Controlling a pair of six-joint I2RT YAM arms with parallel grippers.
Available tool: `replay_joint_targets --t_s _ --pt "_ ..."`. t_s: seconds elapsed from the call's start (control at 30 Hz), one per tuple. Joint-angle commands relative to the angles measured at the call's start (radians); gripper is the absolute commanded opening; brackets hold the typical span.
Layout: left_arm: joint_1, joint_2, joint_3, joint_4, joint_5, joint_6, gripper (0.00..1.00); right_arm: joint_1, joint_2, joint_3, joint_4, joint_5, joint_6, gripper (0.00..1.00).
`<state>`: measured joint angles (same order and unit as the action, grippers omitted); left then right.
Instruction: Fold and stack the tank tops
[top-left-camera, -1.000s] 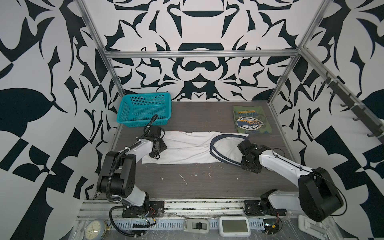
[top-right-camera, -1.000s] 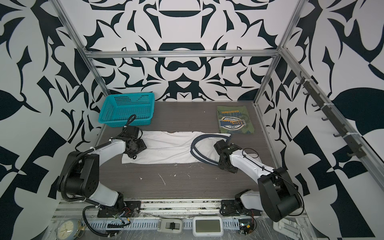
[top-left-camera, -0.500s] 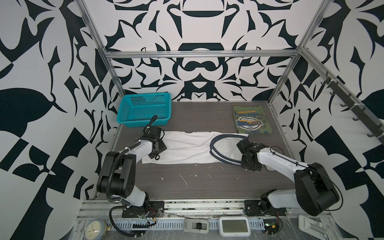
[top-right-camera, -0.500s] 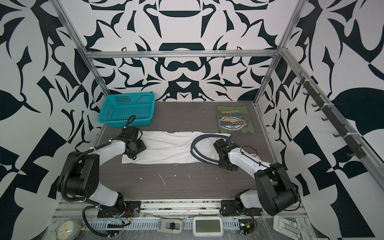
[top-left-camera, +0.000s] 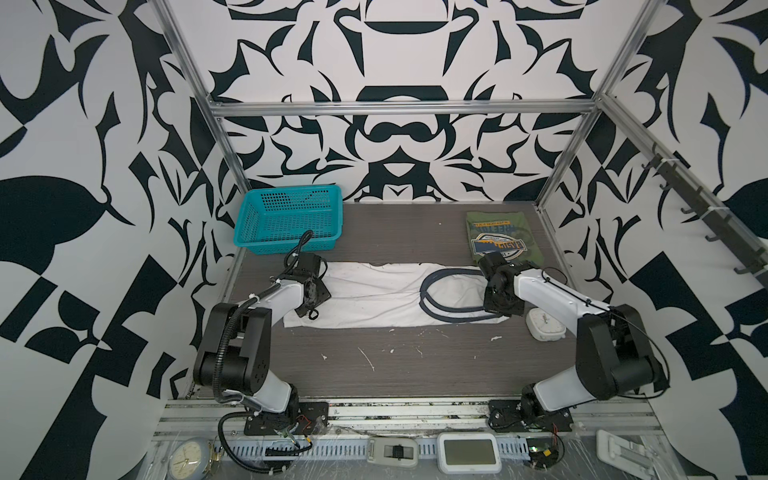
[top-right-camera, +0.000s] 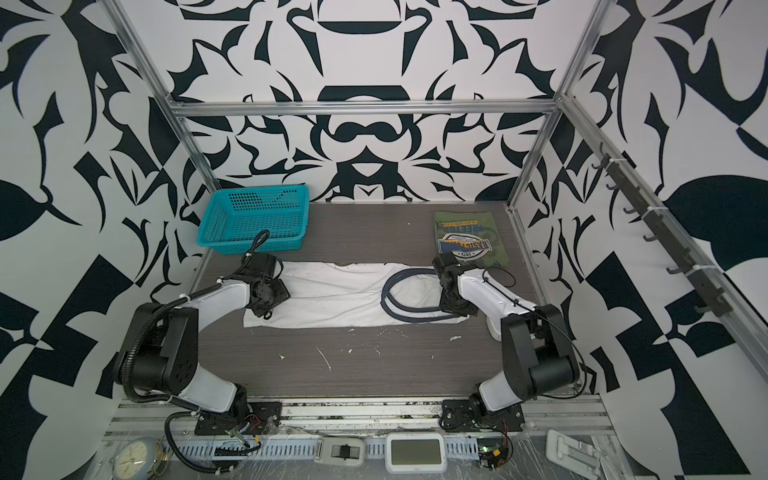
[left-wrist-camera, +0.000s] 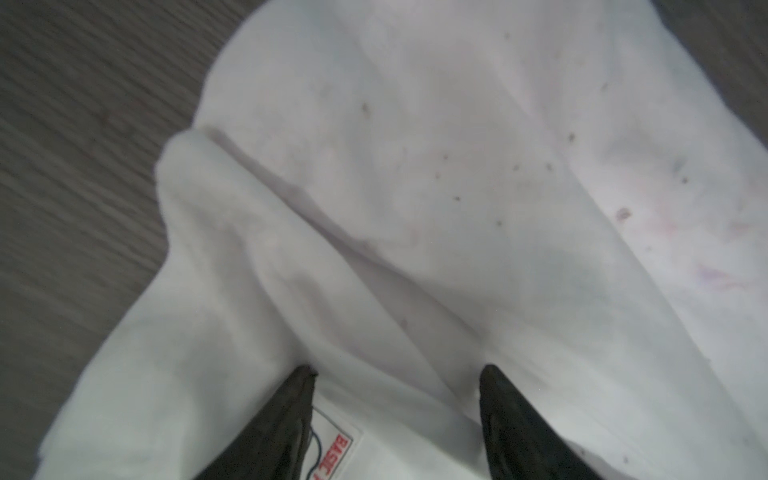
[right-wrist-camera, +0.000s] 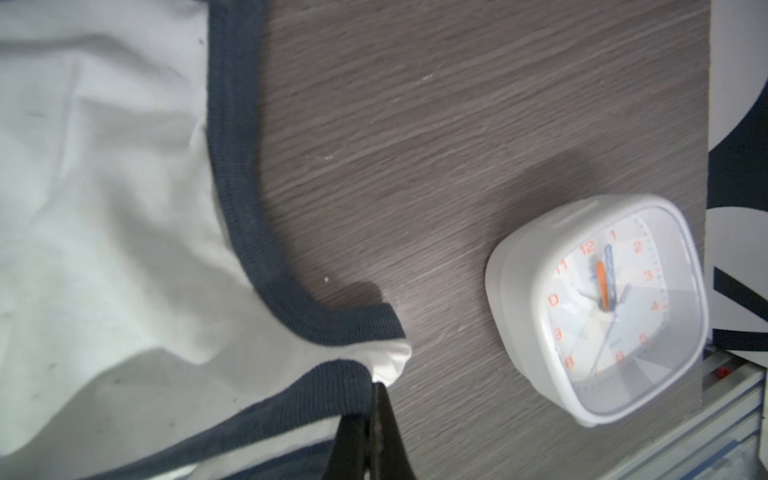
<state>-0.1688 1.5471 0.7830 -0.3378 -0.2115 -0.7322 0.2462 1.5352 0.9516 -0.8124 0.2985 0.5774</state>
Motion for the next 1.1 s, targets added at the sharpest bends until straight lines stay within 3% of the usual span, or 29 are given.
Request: replay_joint_targets --t_s 0.0,0.17,0.33,0.5,0.53,0.63,0.8,0.97,1.07 --pt "0.021 -0.002 -0.037 -0.009 -0.030 -0.006 0.67 -0.024 0.043 0.065 -0.030 0.009 -0.053 0.01" --pt "0.034 0.009 -0.038 -0.003 0.001 -0.001 0.67 -0.036 0.135 0.111 -0.020 0.017 -0.063 0.07" --pt "0.034 -0.040 -0.027 -0.027 0.015 0.011 0.70 -0.036 0.120 0.130 -0.060 0.086 -0.069 0.39" --pt "0.034 -0.141 0.010 -0.100 0.002 0.030 0.73 -0.028 -0.006 0.139 -0.108 0.125 -0.074 0.55" --pt "0.031 -0.160 0.019 -0.110 0.009 0.031 0.73 -0.020 -0.033 0.141 -0.113 0.125 -0.075 0.64" --pt "-0.001 -0.194 0.039 -0.120 0.015 0.037 0.72 0.014 -0.088 0.150 -0.134 0.133 -0.073 0.70" --pt "-0.055 -0.152 0.071 -0.124 0.011 0.037 0.72 0.087 -0.090 0.151 -0.121 0.100 -0.057 0.71" --pt "-0.061 -0.094 0.067 -0.107 0.019 0.037 0.72 0.051 -0.010 0.140 -0.092 0.076 -0.065 0.71" --pt "-0.061 -0.089 0.059 -0.099 0.017 0.035 0.71 -0.002 -0.020 0.100 -0.035 -0.025 -0.082 0.70"
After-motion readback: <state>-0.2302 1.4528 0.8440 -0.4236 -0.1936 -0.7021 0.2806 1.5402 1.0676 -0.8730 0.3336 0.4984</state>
